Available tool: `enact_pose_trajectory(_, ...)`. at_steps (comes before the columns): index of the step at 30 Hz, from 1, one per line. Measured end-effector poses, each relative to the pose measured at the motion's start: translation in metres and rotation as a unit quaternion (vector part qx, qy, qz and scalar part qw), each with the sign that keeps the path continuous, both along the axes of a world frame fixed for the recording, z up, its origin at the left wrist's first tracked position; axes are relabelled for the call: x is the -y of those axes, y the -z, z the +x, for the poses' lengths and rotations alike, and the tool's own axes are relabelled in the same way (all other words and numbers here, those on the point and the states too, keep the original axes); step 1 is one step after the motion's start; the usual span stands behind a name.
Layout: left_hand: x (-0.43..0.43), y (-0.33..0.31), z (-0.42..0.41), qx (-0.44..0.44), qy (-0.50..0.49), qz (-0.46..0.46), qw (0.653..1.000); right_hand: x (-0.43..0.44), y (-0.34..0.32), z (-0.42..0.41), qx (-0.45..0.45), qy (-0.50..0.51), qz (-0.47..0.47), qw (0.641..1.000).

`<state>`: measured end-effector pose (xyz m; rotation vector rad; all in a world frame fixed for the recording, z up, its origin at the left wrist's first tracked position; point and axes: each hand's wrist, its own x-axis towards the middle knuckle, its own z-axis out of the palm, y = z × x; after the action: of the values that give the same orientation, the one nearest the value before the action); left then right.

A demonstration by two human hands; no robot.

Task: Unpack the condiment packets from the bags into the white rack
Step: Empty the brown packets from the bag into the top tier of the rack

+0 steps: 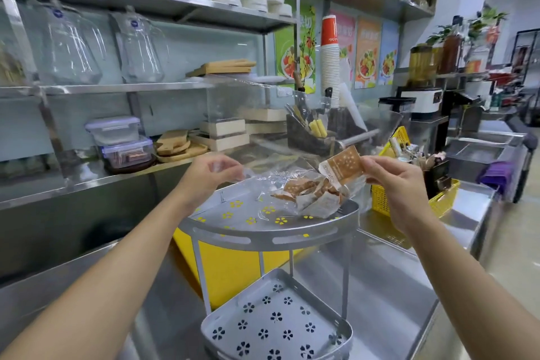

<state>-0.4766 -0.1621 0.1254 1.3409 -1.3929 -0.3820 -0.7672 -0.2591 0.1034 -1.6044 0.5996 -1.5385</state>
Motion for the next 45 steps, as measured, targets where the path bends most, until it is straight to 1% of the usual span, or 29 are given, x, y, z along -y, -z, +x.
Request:
enact_pose_trajectory(3,-0.001,-0.011,-0.002,0.007,-0.008,-0.027,1.000,0.003,-0.021,0.003,0.003,0.013,-0.007,1.000)
enact_pose_trajectory(7,-0.004,-0.043,-0.002,-0.018,-0.020,-0.079,0.997,0.007,-0.071,0.011,0.018,0.011,0.009,1.000)
enact_pose_trajectory(11,-0.012,-0.071,0.001,-0.049,-0.012,-0.097,0.994,0.006,-0.116,0.021,0.039,0.008,-0.017,0.999)
enact_pose_trajectory(15,-0.017,-0.079,0.007,-0.059,-0.010,-0.097,0.994,0.007,-0.138,0.034,0.062,-0.001,-0.022,0.998)
enact_pose_trajectory(19,-0.019,-0.074,0.013,-0.059,-0.028,-0.073,0.995,0.014,-0.143,0.045,0.060,-0.021,0.013,0.998)
enact_pose_trajectory(22,-0.021,-0.076,0.019,-0.072,-0.046,-0.086,0.993,0.016,-0.145,0.048,0.050,-0.033,0.020,0.998)
enact_pose_trajectory(25,-0.025,-0.080,0.025,-0.086,-0.045,-0.101,0.990,0.015,-0.152,0.050,0.070,-0.032,0.017,0.997)
enact_pose_trajectory(28,-0.025,-0.079,0.027,-0.056,-0.054,-0.074,0.994,0.014,-0.155,0.050,0.085,-0.032,0.021,0.996)
enact_pose_trajectory(30,-0.021,-0.075,0.024,-0.062,-0.080,-0.075,0.992,0.012,-0.150,0.050,0.058,-0.049,0.011,0.997)
enact_pose_trajectory(33,-0.018,-0.074,0.019,-0.090,-0.109,-0.093,0.986,0.012,-0.125,0.054,-0.028,-0.091,-0.004,0.995)
enact_pose_trajectory(35,-0.019,-0.074,0.016,-0.099,-0.110,-0.104,0.983,0.013,-0.106,0.058,-0.049,-0.091,0.002,0.995)
enact_pose_trajectory(38,-0.024,-0.078,0.010,-0.094,-0.110,-0.125,0.982,0.014,-0.097,0.061,-0.007,-0.067,0.018,0.998)
enact_pose_trajectory(42,-0.040,-0.096,0.009,-0.076,-0.118,-0.152,0.978,0.001,-0.119,0.067,0.058,-0.063,0.013,0.996)
enact_pose_trajectory(45,-0.063,-0.111,0.019,-0.043,-0.150,-0.185,0.970,-0.017,-0.139,0.080,0.099,-0.048,-0.006,0.994)
